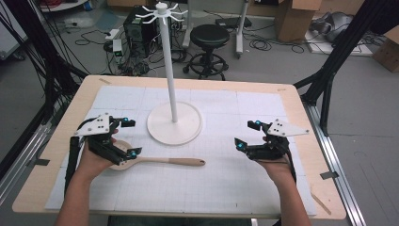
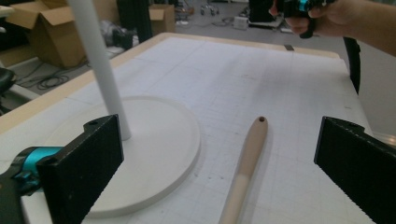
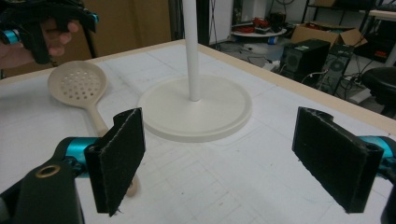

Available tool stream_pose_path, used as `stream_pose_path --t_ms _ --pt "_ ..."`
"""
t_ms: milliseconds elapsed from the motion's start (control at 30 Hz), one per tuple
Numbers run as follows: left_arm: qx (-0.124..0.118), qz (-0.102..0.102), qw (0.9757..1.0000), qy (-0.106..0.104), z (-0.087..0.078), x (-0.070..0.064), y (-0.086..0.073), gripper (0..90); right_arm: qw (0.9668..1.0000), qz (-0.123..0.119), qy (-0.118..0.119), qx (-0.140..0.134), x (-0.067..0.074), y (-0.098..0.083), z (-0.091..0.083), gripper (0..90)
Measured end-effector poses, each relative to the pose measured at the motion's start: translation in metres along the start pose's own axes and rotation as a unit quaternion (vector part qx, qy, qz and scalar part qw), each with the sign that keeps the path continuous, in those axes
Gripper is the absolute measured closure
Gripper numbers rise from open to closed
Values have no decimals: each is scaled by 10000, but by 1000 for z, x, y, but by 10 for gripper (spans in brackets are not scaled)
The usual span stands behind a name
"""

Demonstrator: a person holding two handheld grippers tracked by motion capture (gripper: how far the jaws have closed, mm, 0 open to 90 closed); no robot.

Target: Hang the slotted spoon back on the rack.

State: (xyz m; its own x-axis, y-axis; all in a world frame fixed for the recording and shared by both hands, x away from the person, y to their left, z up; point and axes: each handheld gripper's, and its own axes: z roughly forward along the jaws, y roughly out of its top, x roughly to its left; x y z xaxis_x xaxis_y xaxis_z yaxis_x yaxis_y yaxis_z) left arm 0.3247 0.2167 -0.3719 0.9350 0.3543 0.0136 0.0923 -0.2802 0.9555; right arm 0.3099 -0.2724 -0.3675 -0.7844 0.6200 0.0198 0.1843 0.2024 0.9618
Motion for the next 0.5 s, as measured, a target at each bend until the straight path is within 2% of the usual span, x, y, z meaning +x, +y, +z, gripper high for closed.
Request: stream_pose_path --t_ms 100,200,267,367,500 --pt "387 73 9992 -78 18 -1 7 19 10000 4 5 -3 -1 0 1 167" --pt "772 188 9965 -256 38 -3 13 19 10000 1 31 32 0 0 2 167" --pt "1119 338 9927 -288 49 -4 15 19 10000 21 66 20 1 0 3 167" --pt "1390 456 9881 -480 62 -7 15 39 9999 21 102 28 3 0 4 168" --pt "1807 625 9790 -712 77 -11 15 127 9999 -14 123 47 3 0 6 168"
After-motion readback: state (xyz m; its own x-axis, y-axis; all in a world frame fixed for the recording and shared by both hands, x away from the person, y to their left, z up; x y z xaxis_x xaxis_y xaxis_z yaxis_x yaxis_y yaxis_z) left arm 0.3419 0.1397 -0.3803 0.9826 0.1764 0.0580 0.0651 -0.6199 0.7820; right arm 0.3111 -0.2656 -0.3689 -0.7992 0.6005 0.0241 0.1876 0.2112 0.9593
